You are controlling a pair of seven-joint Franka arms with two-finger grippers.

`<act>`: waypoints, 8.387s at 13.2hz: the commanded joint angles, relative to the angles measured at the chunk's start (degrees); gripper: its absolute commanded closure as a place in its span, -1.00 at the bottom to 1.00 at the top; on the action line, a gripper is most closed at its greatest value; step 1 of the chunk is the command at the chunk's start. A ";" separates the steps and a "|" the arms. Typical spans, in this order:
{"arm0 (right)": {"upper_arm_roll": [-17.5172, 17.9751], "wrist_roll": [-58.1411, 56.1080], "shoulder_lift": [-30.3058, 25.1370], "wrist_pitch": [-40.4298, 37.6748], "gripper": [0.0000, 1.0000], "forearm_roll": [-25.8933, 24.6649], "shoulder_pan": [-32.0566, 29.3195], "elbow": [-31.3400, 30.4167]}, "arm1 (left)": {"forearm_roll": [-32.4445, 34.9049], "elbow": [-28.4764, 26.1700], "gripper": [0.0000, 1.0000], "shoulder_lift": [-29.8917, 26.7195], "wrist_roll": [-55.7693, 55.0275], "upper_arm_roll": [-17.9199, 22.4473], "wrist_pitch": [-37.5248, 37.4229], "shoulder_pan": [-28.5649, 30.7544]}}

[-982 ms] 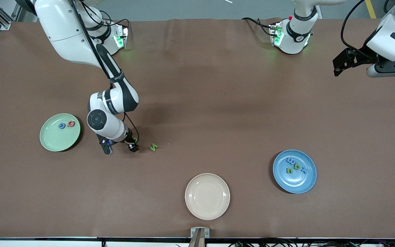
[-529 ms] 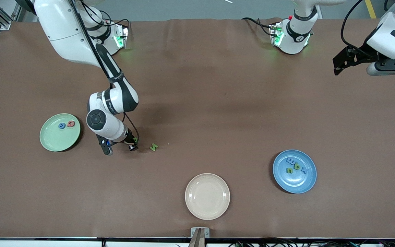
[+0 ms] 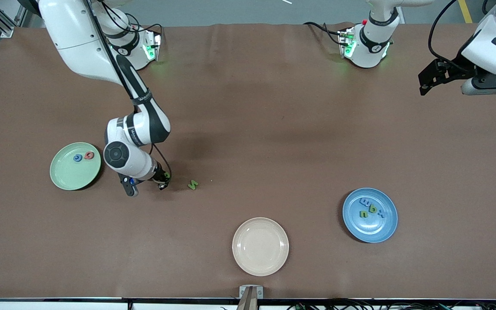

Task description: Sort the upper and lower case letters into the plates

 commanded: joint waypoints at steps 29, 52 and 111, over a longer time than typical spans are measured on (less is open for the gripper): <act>0.75 -28.63 -12.17 -13.28 -1.00 -2.01 -13.62 -2.31 | -1.29 0.25 -1.00 0.70 -0.49 -0.69 1.62 -0.68; 1.63 -26.45 9.53 -3.18 -1.00 5.72 6.71 16.07 | -0.59 0.51 -1.00 1.22 -0.05 -0.60 2.06 0.02; -1.53 -72.87 -35.27 -35.85 -1.00 -4.82 -20.90 -0.74 | -0.50 0.69 -1.00 0.70 0.65 -0.60 1.09 0.82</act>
